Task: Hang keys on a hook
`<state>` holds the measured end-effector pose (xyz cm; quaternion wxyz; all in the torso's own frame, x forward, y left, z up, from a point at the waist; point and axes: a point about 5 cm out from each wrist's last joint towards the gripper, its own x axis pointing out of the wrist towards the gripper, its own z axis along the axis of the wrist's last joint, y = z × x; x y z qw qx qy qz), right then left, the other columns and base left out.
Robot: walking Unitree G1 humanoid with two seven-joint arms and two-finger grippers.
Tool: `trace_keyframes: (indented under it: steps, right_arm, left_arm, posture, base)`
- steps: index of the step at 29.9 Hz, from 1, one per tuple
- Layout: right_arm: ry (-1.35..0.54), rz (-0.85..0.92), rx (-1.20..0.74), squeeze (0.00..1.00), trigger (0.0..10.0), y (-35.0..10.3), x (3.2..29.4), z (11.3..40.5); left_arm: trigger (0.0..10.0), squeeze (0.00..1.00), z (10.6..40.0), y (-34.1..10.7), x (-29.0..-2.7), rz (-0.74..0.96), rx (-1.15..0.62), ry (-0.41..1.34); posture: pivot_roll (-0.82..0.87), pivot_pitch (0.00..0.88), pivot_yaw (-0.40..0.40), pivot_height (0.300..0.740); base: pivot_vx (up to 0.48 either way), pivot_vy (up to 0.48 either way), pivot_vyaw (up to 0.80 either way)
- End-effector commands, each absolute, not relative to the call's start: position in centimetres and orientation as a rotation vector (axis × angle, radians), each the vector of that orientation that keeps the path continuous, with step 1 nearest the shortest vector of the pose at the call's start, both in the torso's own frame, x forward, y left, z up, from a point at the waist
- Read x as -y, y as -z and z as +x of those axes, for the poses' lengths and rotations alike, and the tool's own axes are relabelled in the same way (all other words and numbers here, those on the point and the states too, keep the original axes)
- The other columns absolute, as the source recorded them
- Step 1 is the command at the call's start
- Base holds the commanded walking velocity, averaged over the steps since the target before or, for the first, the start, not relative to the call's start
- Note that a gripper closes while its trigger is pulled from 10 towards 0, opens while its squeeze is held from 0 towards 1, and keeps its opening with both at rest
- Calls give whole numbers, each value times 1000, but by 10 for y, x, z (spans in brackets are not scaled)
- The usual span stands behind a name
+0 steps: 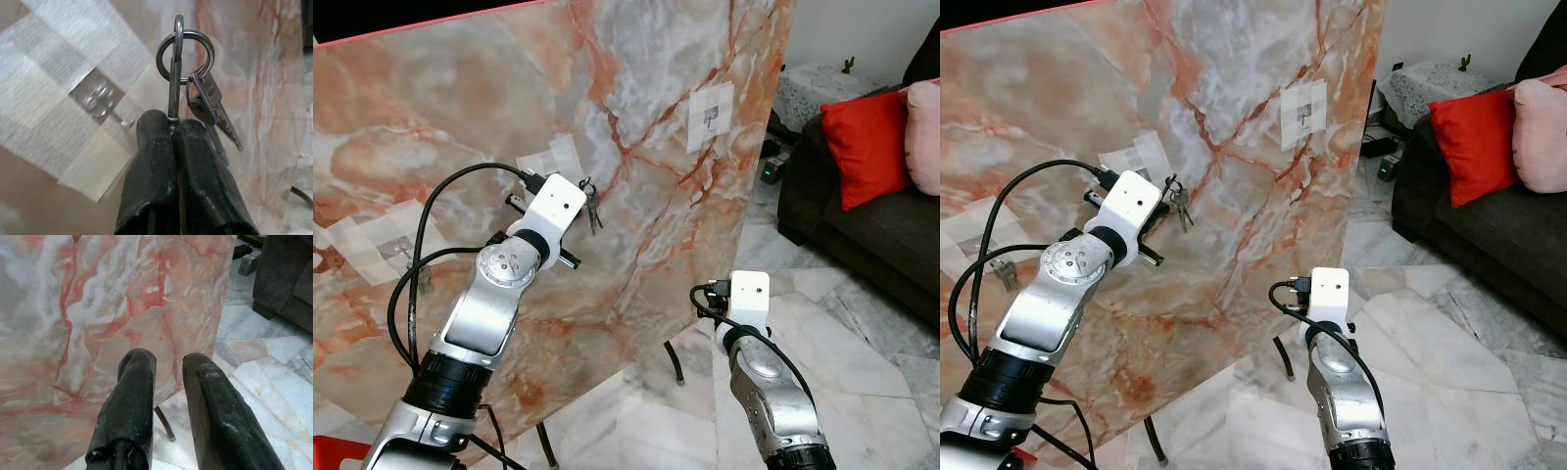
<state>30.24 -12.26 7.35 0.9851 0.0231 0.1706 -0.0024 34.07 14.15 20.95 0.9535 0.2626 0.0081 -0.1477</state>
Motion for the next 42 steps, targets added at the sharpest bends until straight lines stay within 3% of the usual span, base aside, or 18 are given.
trace_keyframes:
  steps: [1, 16, 42]
  right_arm:
    - [-14, 31, -345, 0, 10000, -74, 118, 303]
    - [-13, 26, -348, 0, 10000, -74, 120, 302]
    - [-15, 32, -342, 0, 10000, -74, 118, 304]
  left_arm:
    - [10000, 0, 342, -207, -152, 524, -53, 267]
    - [10000, 0, 343, -199, -158, 443, -128, 254]
    - [10000, 0, 345, -219, -166, 375, -62, 200]
  posture:
    - [89, 40, 26, 740]
    - [89, 46, 23, 740]
    - [92, 44, 22, 740]
  base:
    - [0, 0, 0]
    - [0, 0, 0]
    - [0, 0, 0]
